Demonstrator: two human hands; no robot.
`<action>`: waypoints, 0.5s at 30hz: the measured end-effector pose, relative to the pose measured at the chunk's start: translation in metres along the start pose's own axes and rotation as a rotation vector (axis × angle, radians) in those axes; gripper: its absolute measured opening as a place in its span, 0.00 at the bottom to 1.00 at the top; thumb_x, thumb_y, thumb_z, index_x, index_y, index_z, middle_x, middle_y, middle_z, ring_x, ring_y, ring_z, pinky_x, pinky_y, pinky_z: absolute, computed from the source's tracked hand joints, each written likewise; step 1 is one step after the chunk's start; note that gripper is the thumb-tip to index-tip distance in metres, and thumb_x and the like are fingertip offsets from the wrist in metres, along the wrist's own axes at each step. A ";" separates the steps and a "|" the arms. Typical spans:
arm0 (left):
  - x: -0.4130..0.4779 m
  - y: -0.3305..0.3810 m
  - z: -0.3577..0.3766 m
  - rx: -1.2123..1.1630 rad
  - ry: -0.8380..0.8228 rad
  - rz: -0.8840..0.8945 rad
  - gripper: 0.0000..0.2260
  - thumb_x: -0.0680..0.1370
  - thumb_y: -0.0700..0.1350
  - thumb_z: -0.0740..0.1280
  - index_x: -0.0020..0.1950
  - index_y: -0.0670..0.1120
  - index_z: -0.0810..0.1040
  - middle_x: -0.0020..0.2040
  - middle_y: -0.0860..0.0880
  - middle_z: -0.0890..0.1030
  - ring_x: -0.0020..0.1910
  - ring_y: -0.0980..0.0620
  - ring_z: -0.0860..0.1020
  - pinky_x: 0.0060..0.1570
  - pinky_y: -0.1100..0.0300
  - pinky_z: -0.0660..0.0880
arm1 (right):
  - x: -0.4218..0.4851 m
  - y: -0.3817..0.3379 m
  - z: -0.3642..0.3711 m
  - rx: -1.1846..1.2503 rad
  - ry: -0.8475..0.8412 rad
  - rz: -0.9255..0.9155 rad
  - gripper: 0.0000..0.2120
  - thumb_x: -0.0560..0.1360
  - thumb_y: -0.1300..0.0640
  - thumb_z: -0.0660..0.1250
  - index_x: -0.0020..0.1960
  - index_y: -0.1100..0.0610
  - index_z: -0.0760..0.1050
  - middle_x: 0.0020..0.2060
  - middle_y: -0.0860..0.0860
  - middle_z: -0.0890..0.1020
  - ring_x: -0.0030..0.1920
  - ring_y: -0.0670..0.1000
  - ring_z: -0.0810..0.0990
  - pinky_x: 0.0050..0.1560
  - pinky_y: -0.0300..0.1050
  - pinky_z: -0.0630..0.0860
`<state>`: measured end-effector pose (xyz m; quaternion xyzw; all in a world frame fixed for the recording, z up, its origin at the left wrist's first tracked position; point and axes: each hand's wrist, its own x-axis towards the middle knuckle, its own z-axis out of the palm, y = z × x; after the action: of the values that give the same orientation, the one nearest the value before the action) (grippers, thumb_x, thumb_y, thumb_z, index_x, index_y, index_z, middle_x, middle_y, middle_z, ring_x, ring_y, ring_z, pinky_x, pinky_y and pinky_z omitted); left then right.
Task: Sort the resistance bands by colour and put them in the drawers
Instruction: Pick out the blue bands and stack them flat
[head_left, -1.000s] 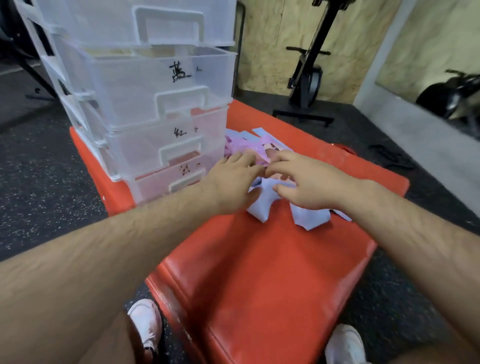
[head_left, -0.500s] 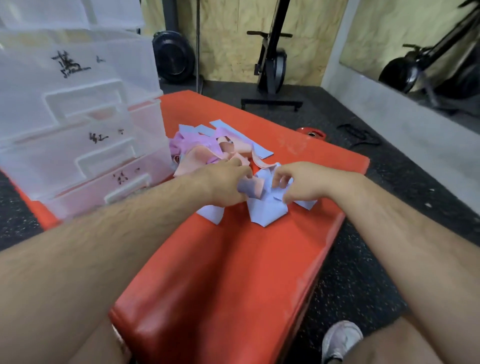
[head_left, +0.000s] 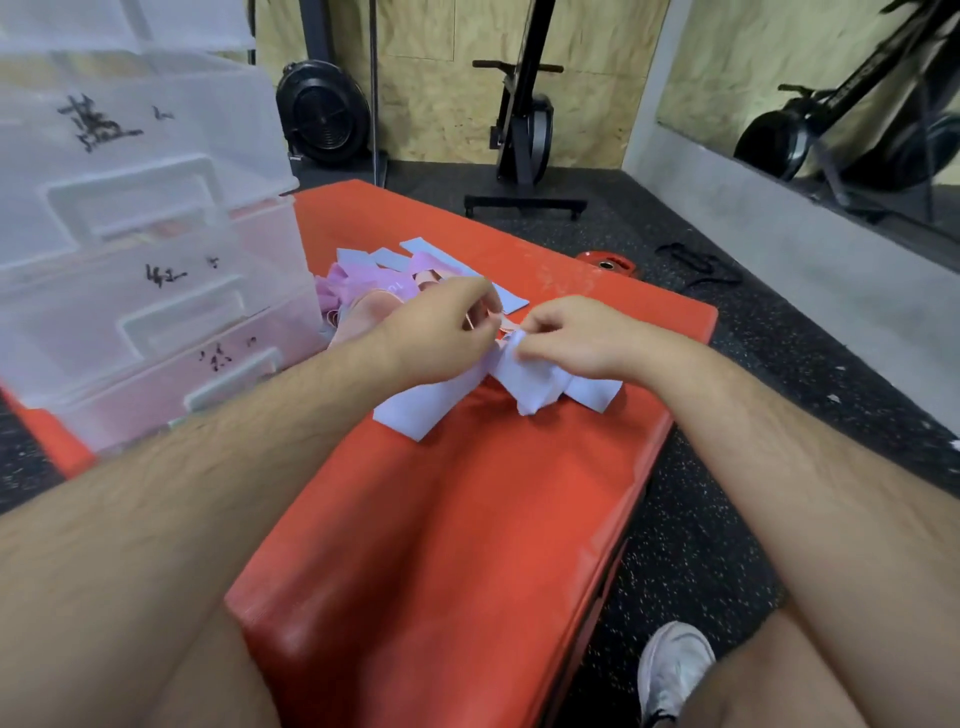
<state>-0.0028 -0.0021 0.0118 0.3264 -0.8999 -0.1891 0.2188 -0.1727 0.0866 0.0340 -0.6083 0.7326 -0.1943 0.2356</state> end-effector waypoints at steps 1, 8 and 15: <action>0.000 0.005 -0.006 -0.099 0.048 -0.032 0.08 0.80 0.51 0.60 0.51 0.50 0.76 0.45 0.55 0.82 0.48 0.54 0.79 0.47 0.66 0.74 | 0.000 -0.004 -0.003 0.083 0.058 -0.009 0.09 0.75 0.56 0.67 0.47 0.62 0.79 0.38 0.49 0.77 0.40 0.48 0.74 0.41 0.45 0.71; -0.012 0.023 -0.034 -0.691 0.160 -0.006 0.15 0.78 0.54 0.68 0.62 0.51 0.71 0.43 0.54 0.80 0.43 0.54 0.83 0.41 0.58 0.79 | 0.006 -0.042 -0.027 0.623 0.447 -0.143 0.07 0.75 0.52 0.71 0.46 0.55 0.82 0.37 0.50 0.83 0.39 0.49 0.79 0.46 0.55 0.79; -0.006 0.019 -0.032 -0.796 0.214 0.010 0.25 0.74 0.36 0.74 0.64 0.52 0.68 0.39 0.54 0.80 0.36 0.55 0.78 0.38 0.64 0.75 | -0.003 -0.049 -0.026 0.922 0.317 -0.133 0.07 0.80 0.60 0.67 0.55 0.62 0.81 0.50 0.60 0.86 0.50 0.55 0.85 0.57 0.54 0.81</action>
<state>0.0082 0.0091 0.0459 0.2298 -0.7303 -0.4862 0.4212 -0.1487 0.0801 0.0836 -0.4491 0.5569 -0.6029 0.3530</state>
